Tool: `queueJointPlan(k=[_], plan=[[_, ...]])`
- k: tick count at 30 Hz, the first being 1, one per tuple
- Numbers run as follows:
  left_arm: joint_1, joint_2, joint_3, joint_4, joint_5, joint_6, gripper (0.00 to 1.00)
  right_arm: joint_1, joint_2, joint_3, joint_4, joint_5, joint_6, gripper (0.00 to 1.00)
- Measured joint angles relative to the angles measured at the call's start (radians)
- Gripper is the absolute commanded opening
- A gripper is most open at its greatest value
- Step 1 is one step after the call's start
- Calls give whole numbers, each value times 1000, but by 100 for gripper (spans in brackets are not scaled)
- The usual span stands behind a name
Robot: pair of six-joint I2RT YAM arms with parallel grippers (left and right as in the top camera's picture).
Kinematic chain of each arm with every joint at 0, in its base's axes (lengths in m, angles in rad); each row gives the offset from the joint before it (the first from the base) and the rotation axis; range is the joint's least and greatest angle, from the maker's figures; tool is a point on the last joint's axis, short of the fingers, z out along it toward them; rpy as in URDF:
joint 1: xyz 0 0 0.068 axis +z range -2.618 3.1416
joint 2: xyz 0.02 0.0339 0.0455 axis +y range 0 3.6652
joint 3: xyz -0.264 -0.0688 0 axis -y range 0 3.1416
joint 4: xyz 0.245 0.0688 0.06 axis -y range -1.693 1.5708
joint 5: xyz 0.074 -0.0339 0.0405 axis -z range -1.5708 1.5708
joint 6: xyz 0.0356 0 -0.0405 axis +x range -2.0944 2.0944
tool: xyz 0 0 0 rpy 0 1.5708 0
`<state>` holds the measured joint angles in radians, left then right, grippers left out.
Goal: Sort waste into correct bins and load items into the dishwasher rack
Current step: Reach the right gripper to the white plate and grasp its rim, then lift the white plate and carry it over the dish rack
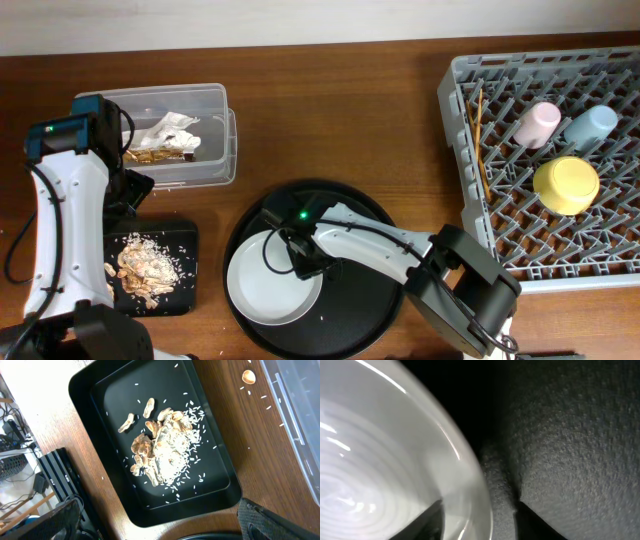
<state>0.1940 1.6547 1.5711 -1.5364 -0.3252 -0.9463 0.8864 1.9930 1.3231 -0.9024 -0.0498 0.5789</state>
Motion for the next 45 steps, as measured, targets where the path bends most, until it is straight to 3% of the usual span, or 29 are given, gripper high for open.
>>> queueJointPlan(k=[6,11,16,21,26,33,40,45], plan=[[0,0,0,0,0,0,99,0,0,-2,-5,-23,-2,4],[0,0,0,0,0,0,99,-26,0,52,-104,-58,11,4],[0,0,0,0,0,0,99,-93,0,190,-307,-41,5,4],[0,0,0,0,0,0,99,-253,-16,415,-550,117,0,4],[0,0,0,0,0,0,99,-404,-94,621,-687,318,-3,4],[0,0,0,0,0,0,99,-626,-154,715,-695,523,-3,4],[0,0,0,0,0,0,99,-851,-150,714,-541,683,-5,4],[0,0,0,0,0,0,99,-907,-150,698,-460,771,-6,4]])
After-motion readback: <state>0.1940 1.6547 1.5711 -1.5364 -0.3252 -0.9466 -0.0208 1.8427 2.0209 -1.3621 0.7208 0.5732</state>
